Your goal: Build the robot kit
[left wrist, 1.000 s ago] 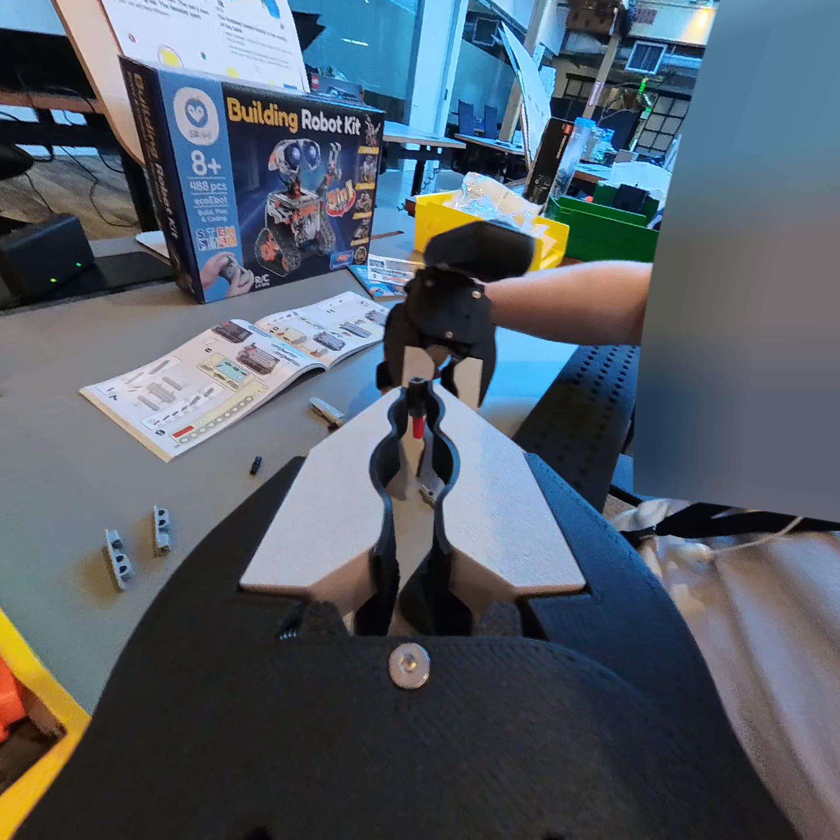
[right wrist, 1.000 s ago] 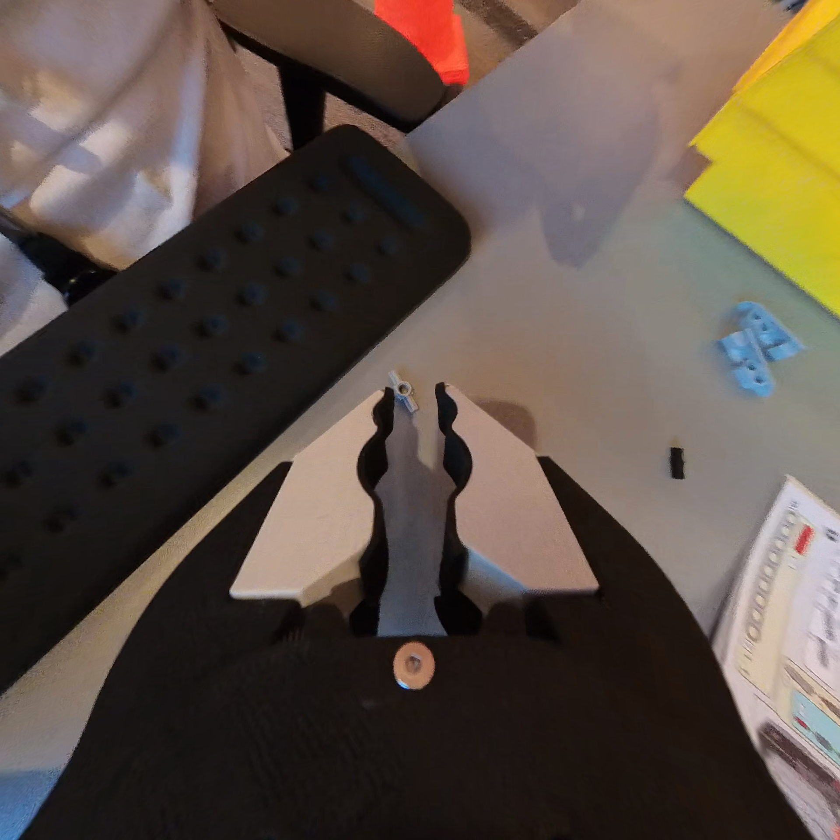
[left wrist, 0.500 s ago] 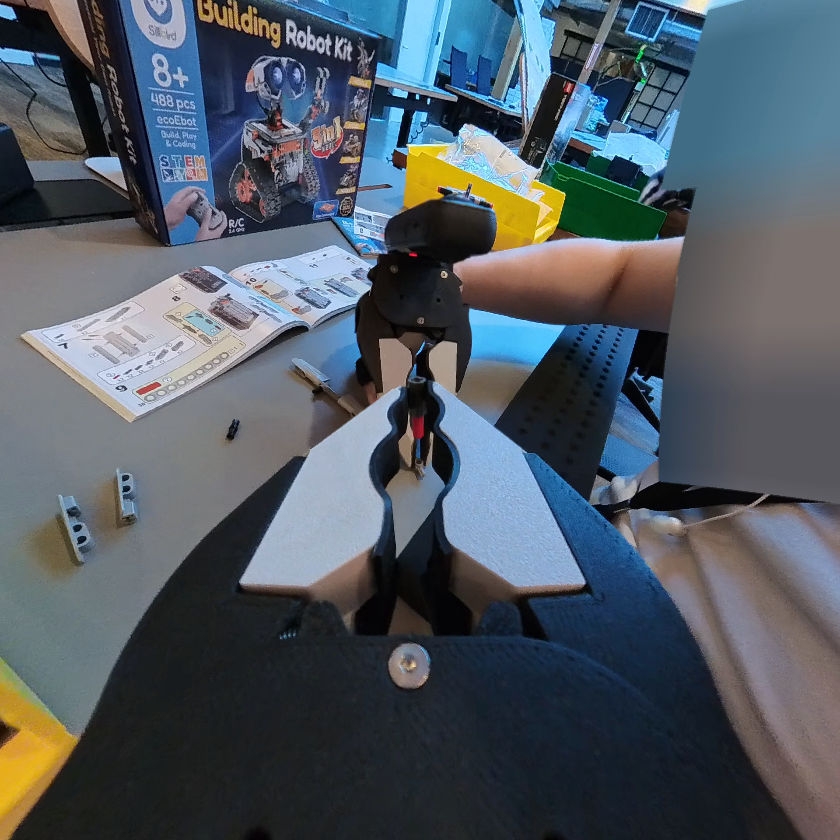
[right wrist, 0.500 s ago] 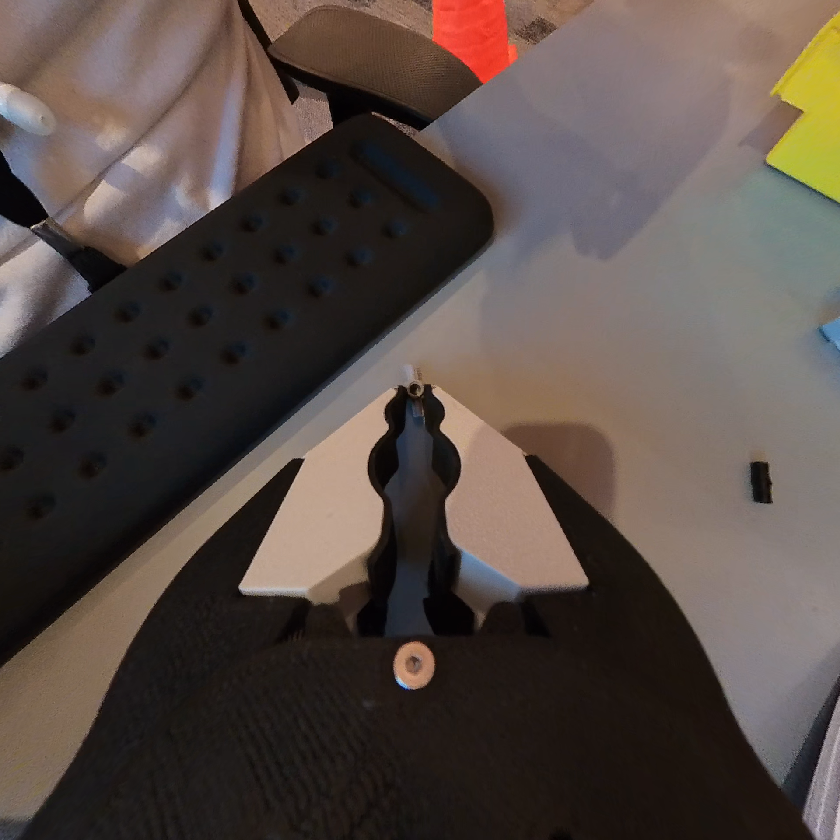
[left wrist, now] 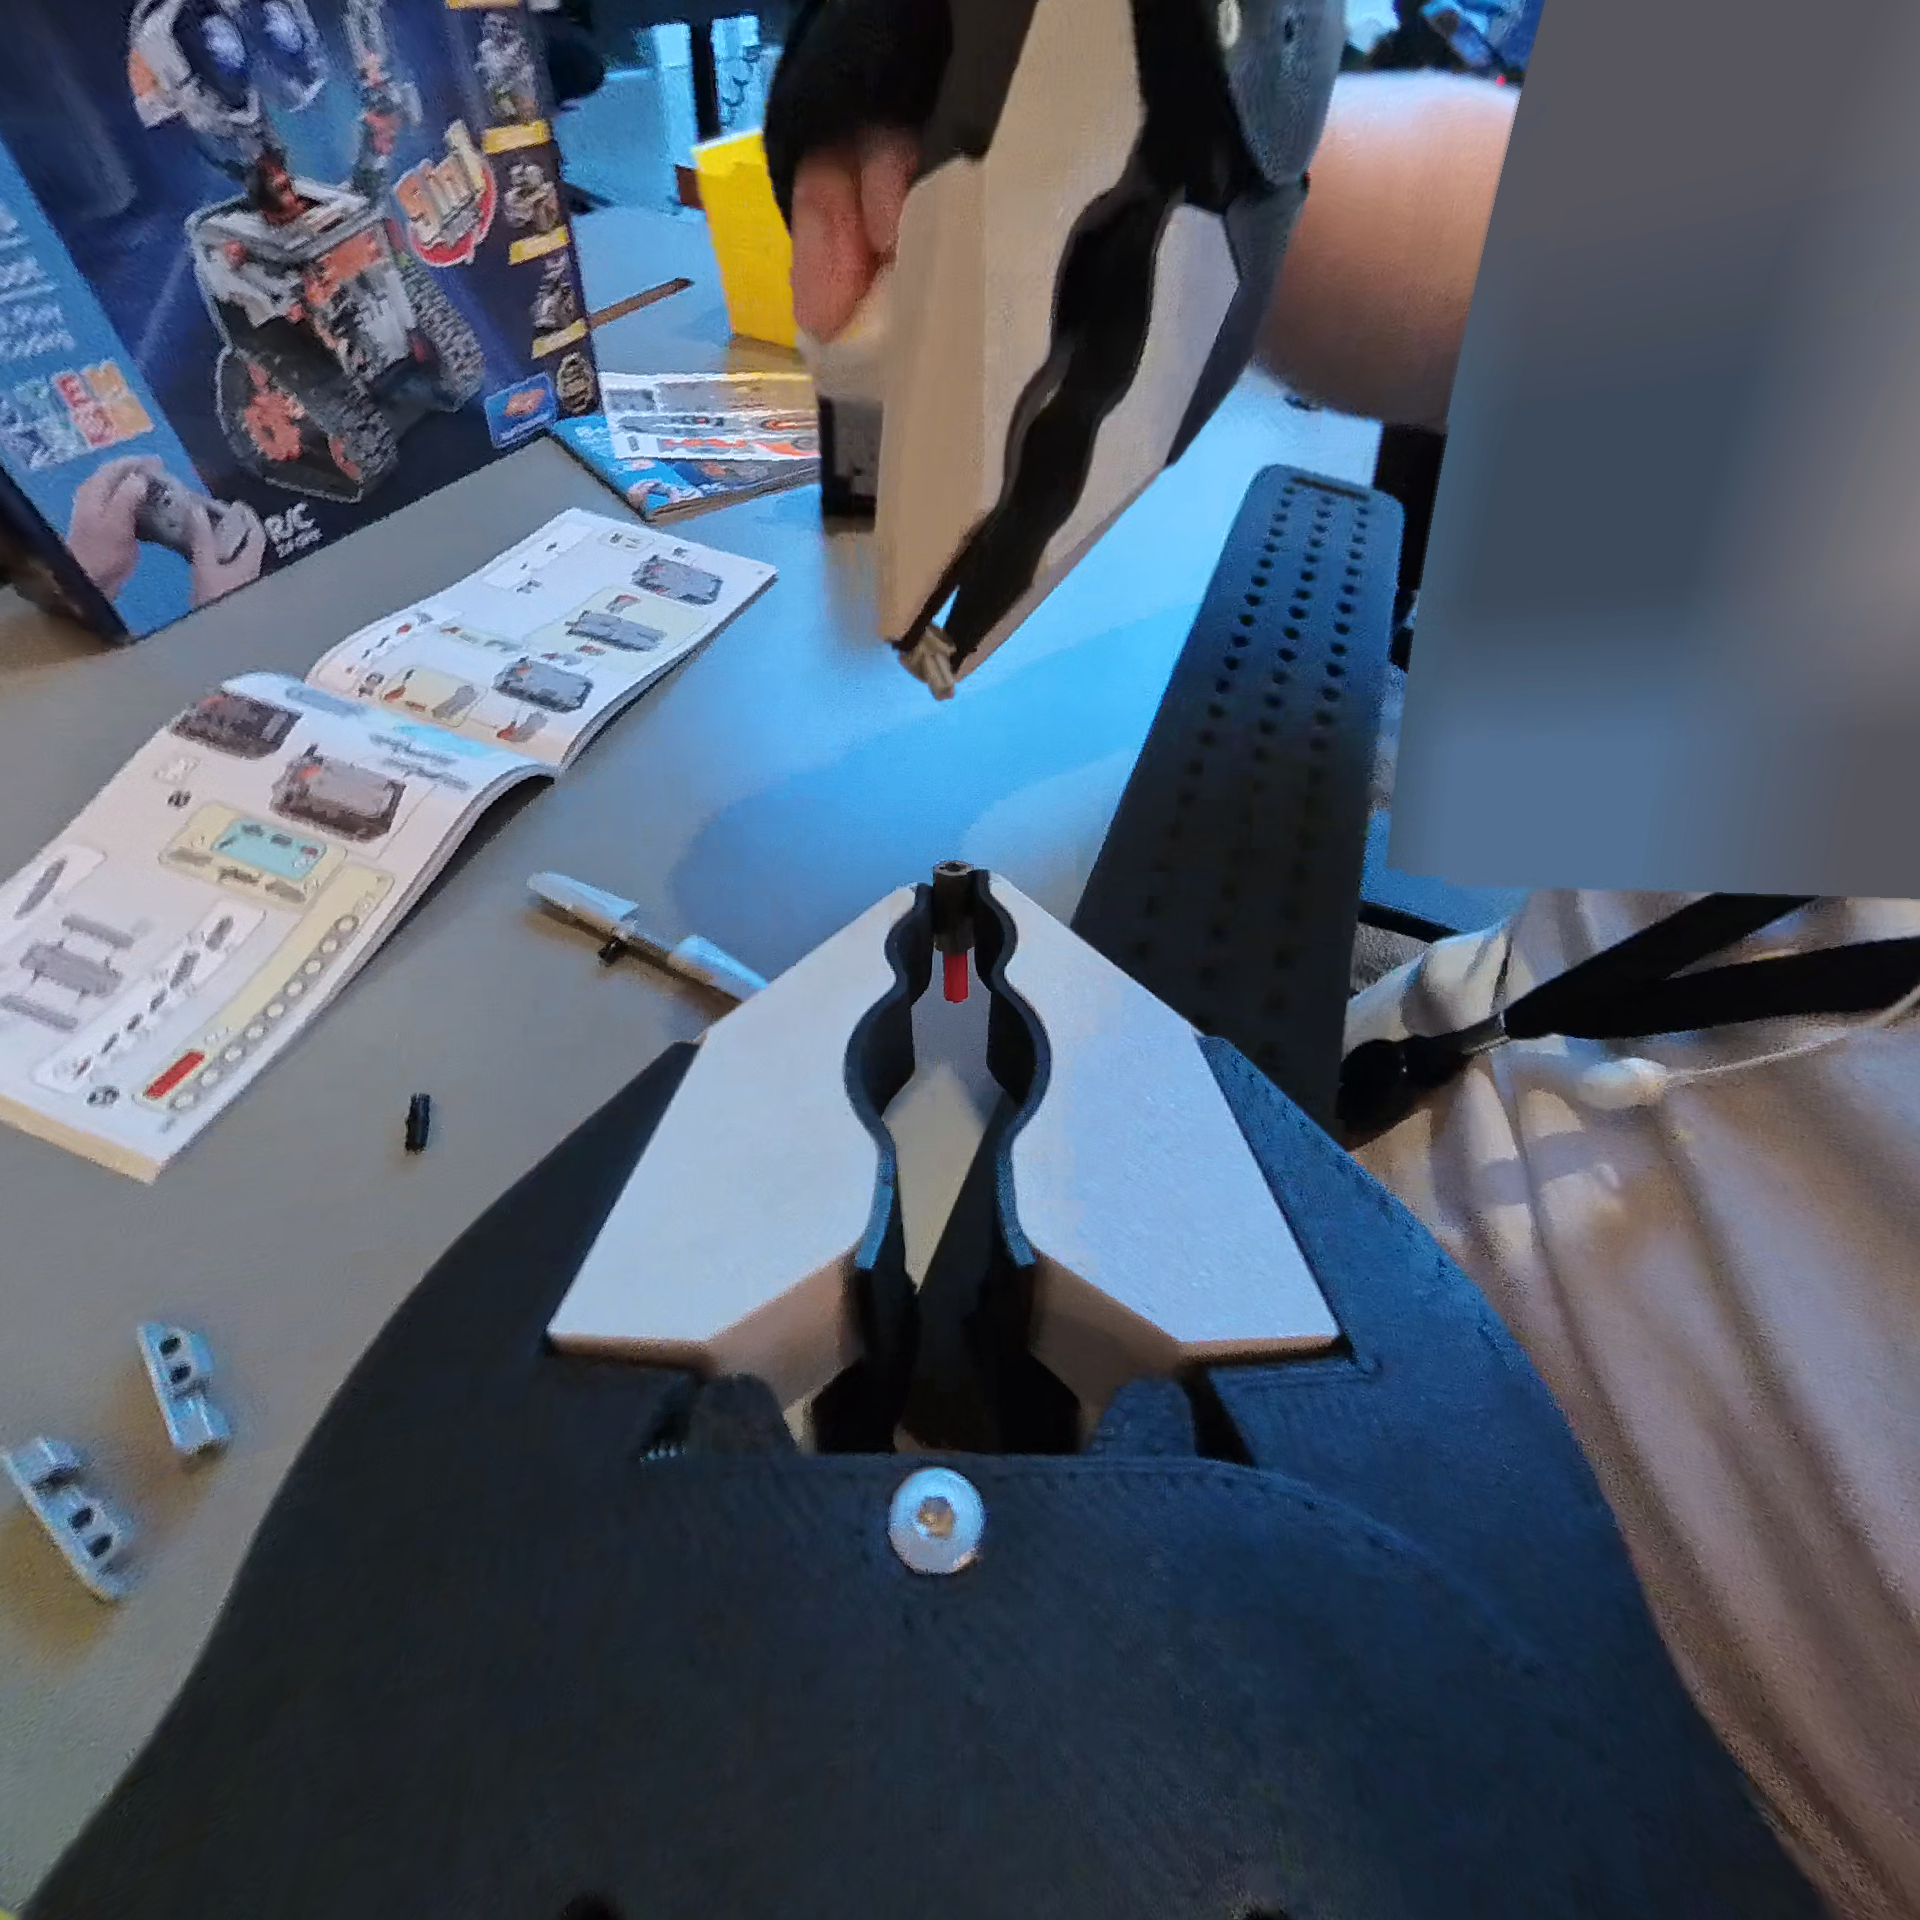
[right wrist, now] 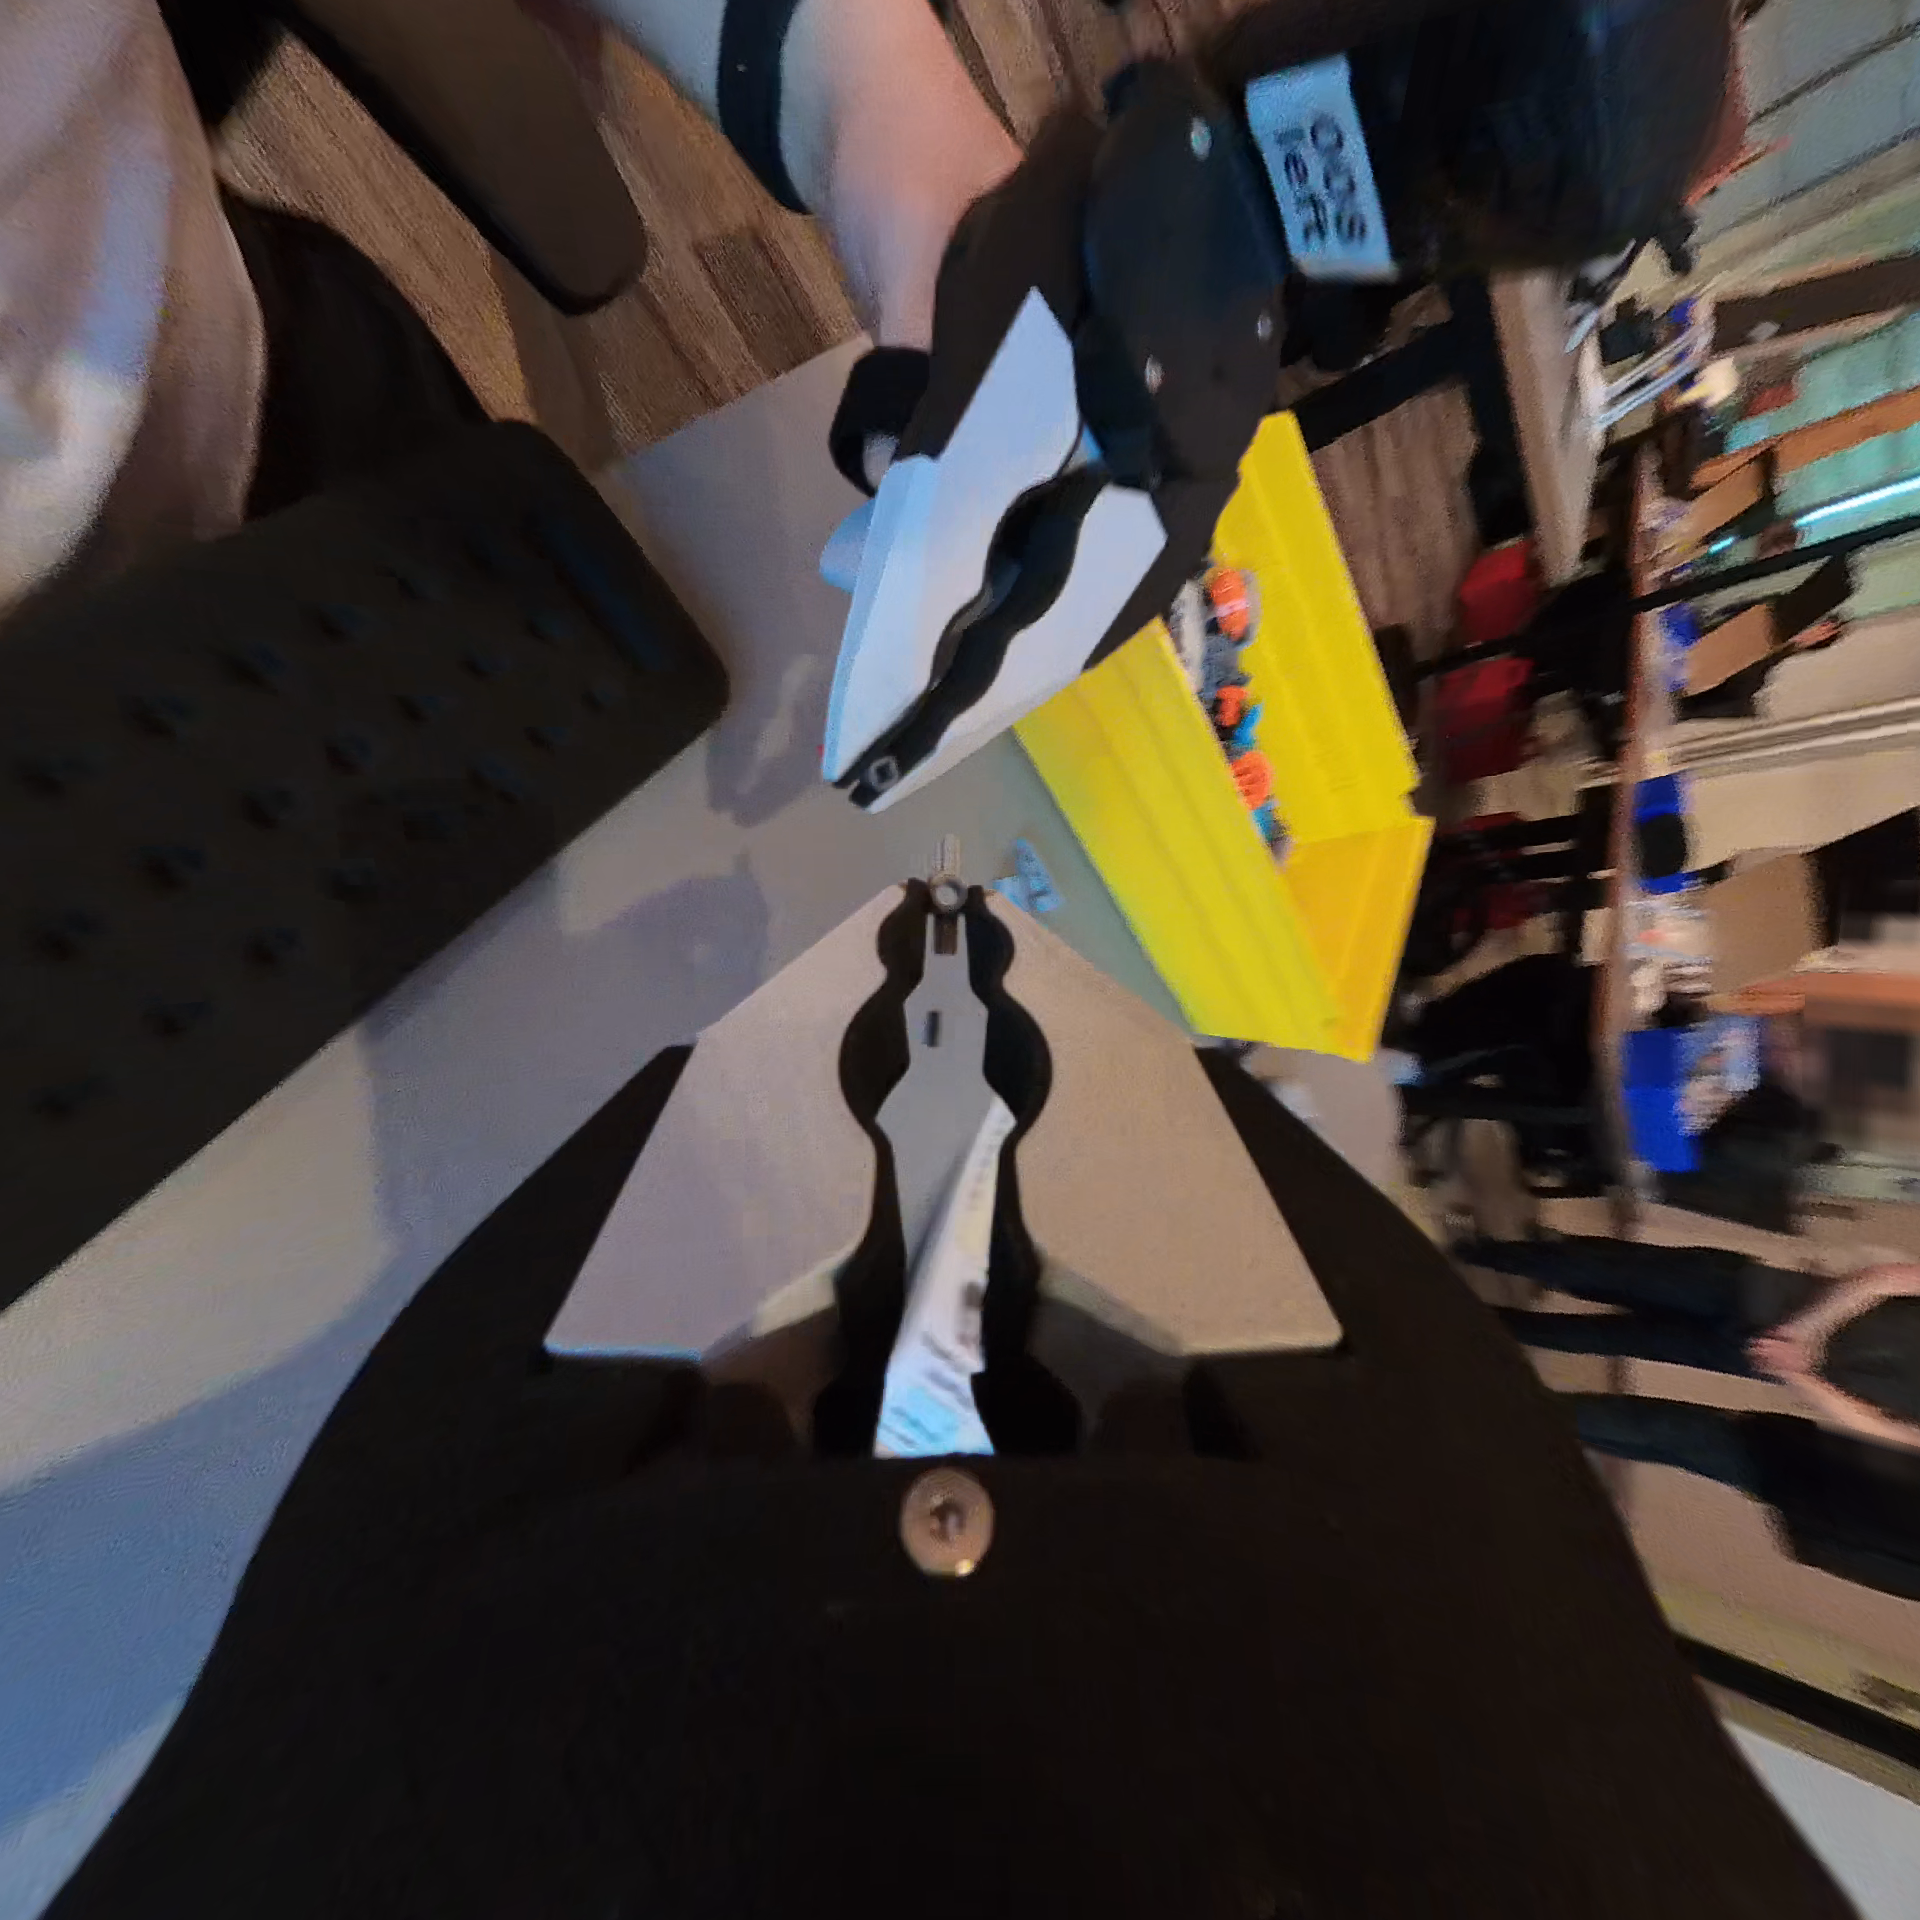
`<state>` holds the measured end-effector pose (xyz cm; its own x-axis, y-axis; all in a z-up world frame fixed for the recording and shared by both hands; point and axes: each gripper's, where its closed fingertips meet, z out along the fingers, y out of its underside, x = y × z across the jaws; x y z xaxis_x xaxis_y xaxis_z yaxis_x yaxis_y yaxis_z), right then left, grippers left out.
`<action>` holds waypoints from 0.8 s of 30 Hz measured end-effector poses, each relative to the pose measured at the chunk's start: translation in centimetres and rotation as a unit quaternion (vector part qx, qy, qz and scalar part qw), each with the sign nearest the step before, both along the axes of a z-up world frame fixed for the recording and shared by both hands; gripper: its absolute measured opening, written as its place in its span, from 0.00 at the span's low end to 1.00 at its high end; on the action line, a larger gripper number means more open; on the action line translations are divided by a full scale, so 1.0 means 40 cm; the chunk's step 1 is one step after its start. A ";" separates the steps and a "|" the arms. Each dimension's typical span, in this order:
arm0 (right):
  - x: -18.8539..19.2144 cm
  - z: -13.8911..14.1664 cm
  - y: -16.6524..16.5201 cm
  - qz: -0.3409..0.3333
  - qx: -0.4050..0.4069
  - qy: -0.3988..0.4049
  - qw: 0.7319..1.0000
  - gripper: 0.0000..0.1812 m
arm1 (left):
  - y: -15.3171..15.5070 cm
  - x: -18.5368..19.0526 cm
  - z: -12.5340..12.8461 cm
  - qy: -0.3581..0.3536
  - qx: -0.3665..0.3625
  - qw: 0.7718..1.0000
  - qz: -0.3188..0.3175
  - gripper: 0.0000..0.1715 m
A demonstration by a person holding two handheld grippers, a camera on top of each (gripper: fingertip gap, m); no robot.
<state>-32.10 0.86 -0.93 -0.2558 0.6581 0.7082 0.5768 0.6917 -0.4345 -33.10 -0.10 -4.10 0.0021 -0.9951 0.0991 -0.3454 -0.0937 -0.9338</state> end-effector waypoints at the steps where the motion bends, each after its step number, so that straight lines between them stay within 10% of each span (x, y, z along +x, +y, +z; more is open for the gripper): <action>1: -0.004 0.018 -0.010 0.005 0.040 -0.007 0.999 0.03 | -0.009 0.006 0.007 0.005 0.003 1.000 -0.012 0.03; 9: -0.022 0.057 -0.091 0.055 0.172 -0.091 0.979 0.03 | -0.121 0.021 0.084 0.024 -0.104 0.980 -0.166 0.03; 24: -0.037 0.061 -0.131 0.076 0.201 -0.161 0.963 0.03 | -0.144 0.009 0.121 0.055 -0.228 0.950 -0.206 0.03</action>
